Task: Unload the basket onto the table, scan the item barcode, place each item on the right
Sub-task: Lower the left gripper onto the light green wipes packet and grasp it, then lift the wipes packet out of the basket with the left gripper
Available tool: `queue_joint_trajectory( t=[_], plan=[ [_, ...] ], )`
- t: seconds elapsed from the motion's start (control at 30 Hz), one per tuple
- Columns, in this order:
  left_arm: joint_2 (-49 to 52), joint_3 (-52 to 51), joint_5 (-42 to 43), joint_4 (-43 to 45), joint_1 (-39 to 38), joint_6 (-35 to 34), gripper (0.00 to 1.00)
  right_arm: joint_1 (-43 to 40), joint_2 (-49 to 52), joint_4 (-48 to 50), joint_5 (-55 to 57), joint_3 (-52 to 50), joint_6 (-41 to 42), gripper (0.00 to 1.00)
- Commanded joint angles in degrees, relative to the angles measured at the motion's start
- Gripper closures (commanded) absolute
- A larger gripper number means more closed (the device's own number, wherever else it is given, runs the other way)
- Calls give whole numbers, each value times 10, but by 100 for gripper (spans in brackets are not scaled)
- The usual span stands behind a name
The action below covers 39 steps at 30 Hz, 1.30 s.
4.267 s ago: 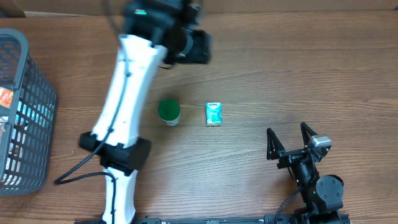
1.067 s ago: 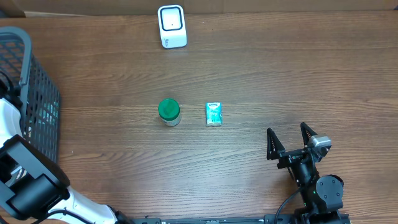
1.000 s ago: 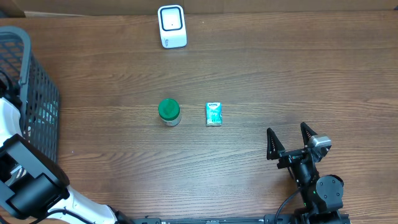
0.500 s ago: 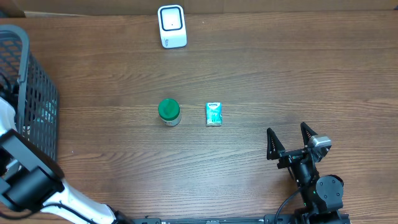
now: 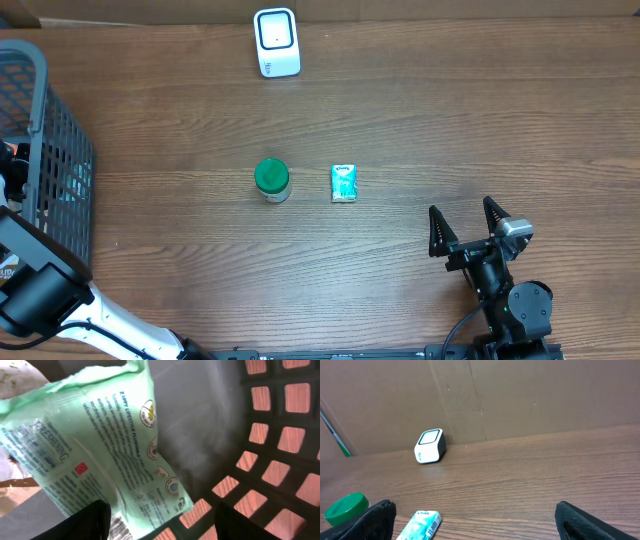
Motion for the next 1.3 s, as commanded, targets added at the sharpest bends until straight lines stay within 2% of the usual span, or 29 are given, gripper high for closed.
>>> queue_joint_trajectory(
  t=[0.0,0.23,0.47,0.67,1.1,1.17,1.27],
  plan=[
    [8,-9,-28,-3,1,13,29,-2,-6,4,5,-6,-2,0],
    [6,3,-26,-30,5,9,32,-2,-6,4,5,-6,-2,0],
    [-27,9,-26,-51,13,-31,31,-2,-6,3,5,-6,-2,0],
    [-34,0,-133,-66,12,-63,31,-2,-6,4,5,-6,-2,0],
    [-12,-139,-125,136,5,-62,31,-2,-6,4,5,-6,-2,0],
    [-12,-143,-125,143,5,-62,41,-2,-6,3,5,-6,-2,0],
    [-12,-143,-125,145,5,-60,72,-2,-6,4,5,-6,-2,0]
  ],
)
